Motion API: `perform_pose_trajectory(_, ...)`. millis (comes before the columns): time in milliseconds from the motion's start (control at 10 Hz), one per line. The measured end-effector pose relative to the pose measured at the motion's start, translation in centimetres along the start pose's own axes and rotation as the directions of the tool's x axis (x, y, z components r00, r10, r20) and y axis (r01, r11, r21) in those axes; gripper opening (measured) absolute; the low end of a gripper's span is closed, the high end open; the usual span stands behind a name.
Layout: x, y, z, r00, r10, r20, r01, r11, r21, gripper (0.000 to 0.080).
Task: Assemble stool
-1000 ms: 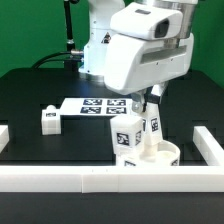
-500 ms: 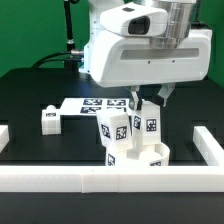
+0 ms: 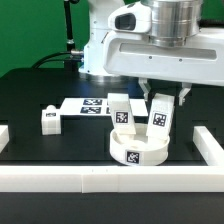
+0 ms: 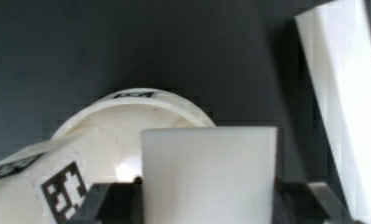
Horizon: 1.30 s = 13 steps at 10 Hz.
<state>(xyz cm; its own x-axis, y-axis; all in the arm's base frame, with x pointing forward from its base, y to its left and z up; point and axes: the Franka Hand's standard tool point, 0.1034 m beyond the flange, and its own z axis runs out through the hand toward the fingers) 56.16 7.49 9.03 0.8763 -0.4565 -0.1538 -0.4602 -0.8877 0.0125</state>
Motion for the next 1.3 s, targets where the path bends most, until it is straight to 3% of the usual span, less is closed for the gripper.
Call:
perform_pose_trajectory(100,-0.3,-0.5,0.0,0.991,0.131,0.007,-0.131,0.991,0.013,0.0333)
perform_pose_trajectory(200,-0.8,-1.2,0.2,0.951,0.308,0.01,-0.308,0.951,0.01,0.0333)
perform_pose_trajectory(500,-1.1,-1.5,0.5,0.832,0.554,0.024,-0.555,0.832,0.009,0.0333)
perform_pose_trajectory(700,-1.5,-2.5,0.8,0.633,0.771,0.063,-0.774,0.631,0.054,0.0333)
perform_pose_trajectory(1000,-2.9,-5.0,0.6,0.369,0.925,0.086,-0.929,0.367,0.044,0.0333)
perform_pose_trajectory(1300,-2.9,-5.0,0.7,0.18,0.978,0.102,-0.984,0.178,0.025,0.0333)
